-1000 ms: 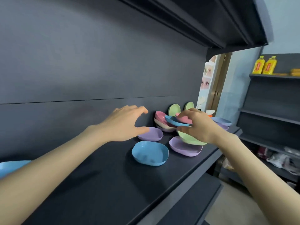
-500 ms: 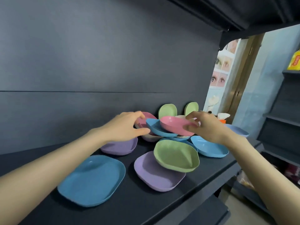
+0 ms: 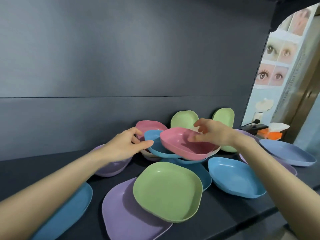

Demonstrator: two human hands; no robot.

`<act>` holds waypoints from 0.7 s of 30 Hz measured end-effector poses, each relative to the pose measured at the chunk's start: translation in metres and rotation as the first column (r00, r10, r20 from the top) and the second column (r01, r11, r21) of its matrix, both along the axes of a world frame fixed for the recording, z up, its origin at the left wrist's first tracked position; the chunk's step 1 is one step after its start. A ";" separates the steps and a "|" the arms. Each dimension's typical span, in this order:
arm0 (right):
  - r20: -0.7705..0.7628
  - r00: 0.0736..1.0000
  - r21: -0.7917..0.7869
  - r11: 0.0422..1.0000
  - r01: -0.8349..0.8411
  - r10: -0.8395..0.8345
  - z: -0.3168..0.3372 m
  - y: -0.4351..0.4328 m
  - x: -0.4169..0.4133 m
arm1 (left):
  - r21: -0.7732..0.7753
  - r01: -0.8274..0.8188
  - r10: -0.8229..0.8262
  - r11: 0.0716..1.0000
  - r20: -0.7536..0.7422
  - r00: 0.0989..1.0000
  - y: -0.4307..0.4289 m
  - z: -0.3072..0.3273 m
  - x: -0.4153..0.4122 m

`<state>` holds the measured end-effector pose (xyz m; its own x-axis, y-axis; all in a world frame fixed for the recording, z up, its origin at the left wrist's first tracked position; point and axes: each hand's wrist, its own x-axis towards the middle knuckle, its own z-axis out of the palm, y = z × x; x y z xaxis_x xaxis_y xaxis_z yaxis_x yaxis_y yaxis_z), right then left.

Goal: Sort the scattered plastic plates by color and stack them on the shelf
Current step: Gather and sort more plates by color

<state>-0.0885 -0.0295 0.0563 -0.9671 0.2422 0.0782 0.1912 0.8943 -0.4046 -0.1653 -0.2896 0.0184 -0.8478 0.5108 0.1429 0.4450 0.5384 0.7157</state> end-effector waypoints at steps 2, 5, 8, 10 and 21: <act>0.039 0.999 0.002 1.000 -0.006 0.006 0.001 0.006 -0.011 | 0.046 0.000 -0.002 0.999 0.039 0.999 0.007 -0.001 -0.004; 0.077 0.997 0.006 1.000 -0.028 0.028 0.000 0.012 -0.023 | 0.111 -0.014 0.008 0.994 0.055 0.998 0.015 -0.002 -0.009; 0.084 0.995 -0.018 0.998 -0.055 0.056 -0.002 0.018 -0.031 | 0.167 -0.030 0.011 0.986 0.110 0.994 0.020 -0.002 -0.012; 0.101 0.992 -0.016 0.997 -0.078 0.079 -0.004 0.022 -0.035 | 0.190 -0.039 0.009 0.981 0.156 0.988 0.023 -0.002 -0.012; -0.103 0.982 -0.156 0.973 -0.172 0.157 0.015 0.054 -0.032 | 0.397 -0.201 0.034 0.895 0.389 0.920 0.041 -0.001 -0.003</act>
<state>-0.1203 0.0247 0.0714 -0.9856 0.0969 0.1384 0.0035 0.8308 -0.5566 -0.1680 -0.2485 0.0174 -0.9308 0.3655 -0.0085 0.0615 0.1794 0.9819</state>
